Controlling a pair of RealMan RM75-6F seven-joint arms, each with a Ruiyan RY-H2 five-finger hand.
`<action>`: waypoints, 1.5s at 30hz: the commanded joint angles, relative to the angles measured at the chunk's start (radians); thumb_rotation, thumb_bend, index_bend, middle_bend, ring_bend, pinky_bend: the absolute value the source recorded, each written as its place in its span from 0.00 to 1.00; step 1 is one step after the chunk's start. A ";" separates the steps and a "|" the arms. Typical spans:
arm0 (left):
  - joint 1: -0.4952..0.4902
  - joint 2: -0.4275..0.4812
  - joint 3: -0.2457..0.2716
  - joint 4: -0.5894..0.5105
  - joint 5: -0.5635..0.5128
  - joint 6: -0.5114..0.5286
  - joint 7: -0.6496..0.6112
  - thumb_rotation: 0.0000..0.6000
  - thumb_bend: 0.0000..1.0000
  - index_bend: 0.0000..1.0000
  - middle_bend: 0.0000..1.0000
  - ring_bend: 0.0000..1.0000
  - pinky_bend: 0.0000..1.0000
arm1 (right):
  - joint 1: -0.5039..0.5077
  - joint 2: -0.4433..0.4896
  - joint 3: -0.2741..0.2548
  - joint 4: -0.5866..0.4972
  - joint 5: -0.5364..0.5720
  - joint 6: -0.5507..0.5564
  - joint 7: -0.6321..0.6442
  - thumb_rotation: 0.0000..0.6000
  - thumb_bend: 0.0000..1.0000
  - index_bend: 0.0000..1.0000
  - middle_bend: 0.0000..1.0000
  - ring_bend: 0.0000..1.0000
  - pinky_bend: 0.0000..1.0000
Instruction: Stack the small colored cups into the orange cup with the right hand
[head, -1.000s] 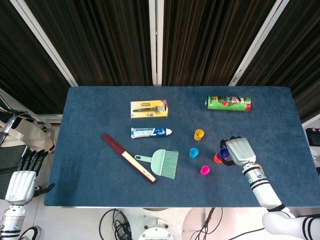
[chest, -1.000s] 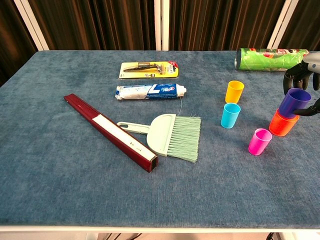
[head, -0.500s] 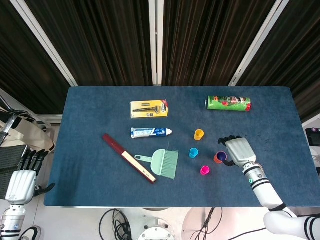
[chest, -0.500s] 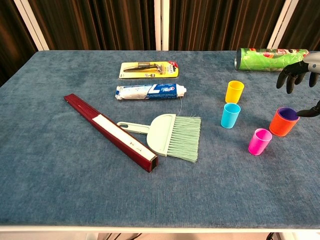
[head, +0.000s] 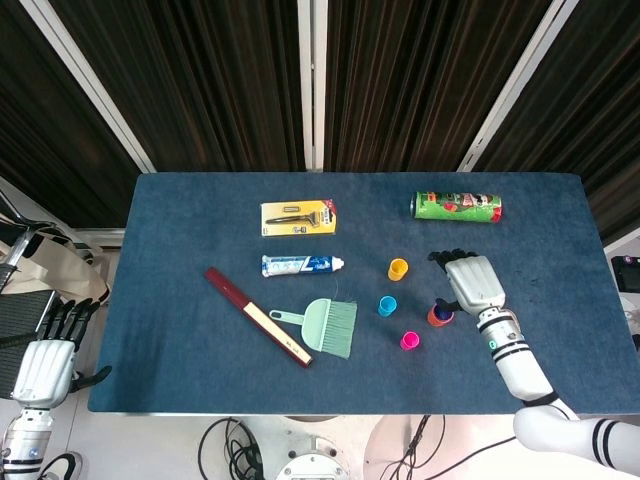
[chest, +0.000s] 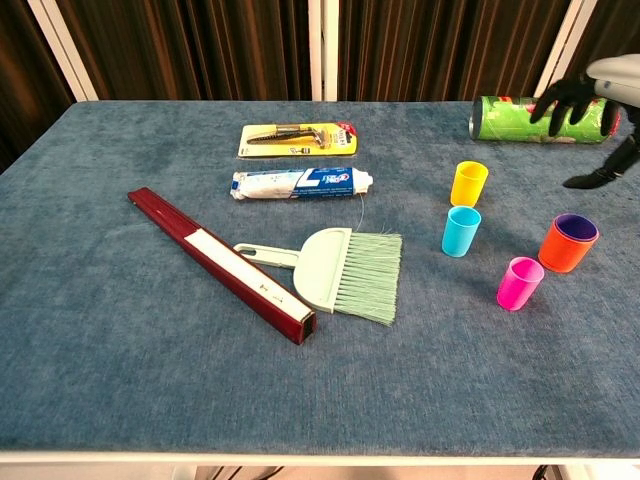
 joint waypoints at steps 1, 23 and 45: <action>0.001 0.002 0.001 -0.001 0.000 0.000 0.000 1.00 0.11 0.10 0.06 0.00 0.00 | 0.084 -0.059 0.037 0.073 0.132 -0.065 -0.102 1.00 0.10 0.23 0.29 0.24 0.41; 0.011 0.007 0.007 0.022 0.004 0.011 -0.027 1.00 0.11 0.10 0.06 0.00 0.00 | 0.304 -0.310 0.034 0.313 0.432 -0.121 -0.332 1.00 0.10 0.20 0.31 0.28 0.44; 0.010 0.016 0.005 0.024 0.003 0.009 -0.038 1.00 0.11 0.10 0.06 0.00 0.00 | 0.329 -0.369 0.011 0.376 0.456 -0.078 -0.364 1.00 0.16 0.43 0.44 0.37 0.48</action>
